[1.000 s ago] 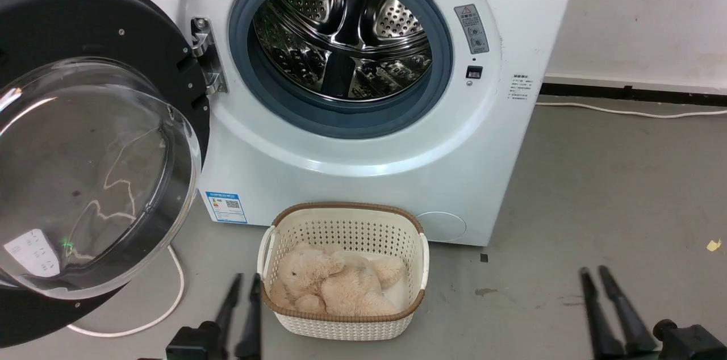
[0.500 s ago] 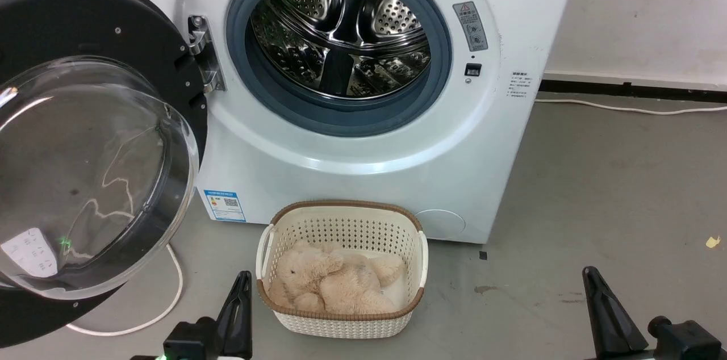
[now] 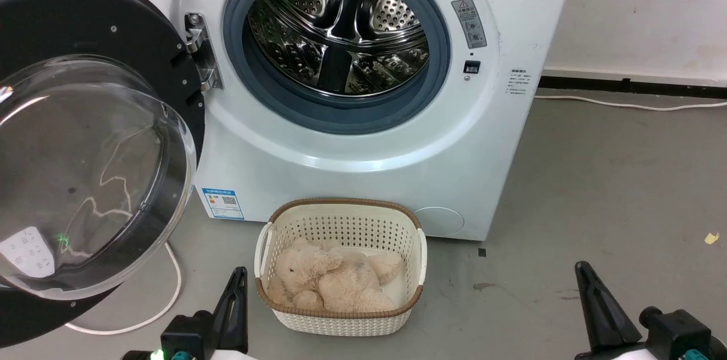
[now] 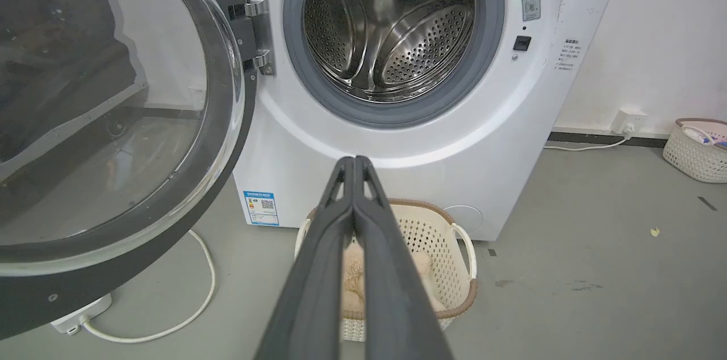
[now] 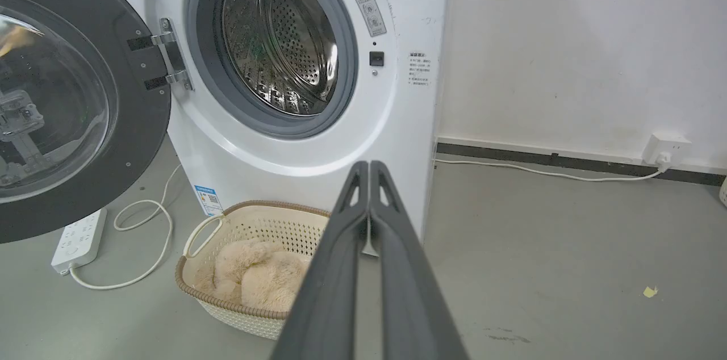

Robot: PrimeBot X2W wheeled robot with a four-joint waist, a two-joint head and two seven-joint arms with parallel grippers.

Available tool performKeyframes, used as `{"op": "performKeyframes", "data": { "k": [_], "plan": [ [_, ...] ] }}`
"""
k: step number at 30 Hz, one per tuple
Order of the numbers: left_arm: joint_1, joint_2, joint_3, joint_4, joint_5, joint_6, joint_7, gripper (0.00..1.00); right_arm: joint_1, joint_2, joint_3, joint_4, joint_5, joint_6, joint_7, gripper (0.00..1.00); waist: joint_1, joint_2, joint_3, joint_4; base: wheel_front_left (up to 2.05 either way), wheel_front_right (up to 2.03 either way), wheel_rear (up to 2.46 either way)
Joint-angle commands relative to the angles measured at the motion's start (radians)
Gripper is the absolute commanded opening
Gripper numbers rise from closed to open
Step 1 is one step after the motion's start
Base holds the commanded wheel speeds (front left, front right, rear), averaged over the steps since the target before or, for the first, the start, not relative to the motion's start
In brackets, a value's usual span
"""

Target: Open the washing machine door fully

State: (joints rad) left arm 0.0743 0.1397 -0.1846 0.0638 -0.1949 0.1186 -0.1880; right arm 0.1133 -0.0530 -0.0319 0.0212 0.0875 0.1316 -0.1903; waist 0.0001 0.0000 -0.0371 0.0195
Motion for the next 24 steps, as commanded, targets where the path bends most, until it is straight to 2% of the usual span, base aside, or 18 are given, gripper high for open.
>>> {"op": "performKeyframes", "data": {
  "k": [1, 24],
  "plan": [
    [-0.019, -0.006, 0.006, -0.006, 0.011, -0.008, 0.006, 0.0, -0.014, 0.001, 0.001, -0.004, -0.005, 0.0, 0.007, 0.0, 0.0, 0.0, 0.001, 0.0, 0.0, 0.0, 0.0],
    [-0.033, -0.028, 0.052, -0.021, 0.059, -0.036, 0.053, 0.0, -0.04, 0.001, 0.009, -0.009, -0.026, 0.0, 0.054, 0.0, 0.0, 0.0, 0.01, -0.005, 0.0, 0.0, 0.0]
  ]
}}
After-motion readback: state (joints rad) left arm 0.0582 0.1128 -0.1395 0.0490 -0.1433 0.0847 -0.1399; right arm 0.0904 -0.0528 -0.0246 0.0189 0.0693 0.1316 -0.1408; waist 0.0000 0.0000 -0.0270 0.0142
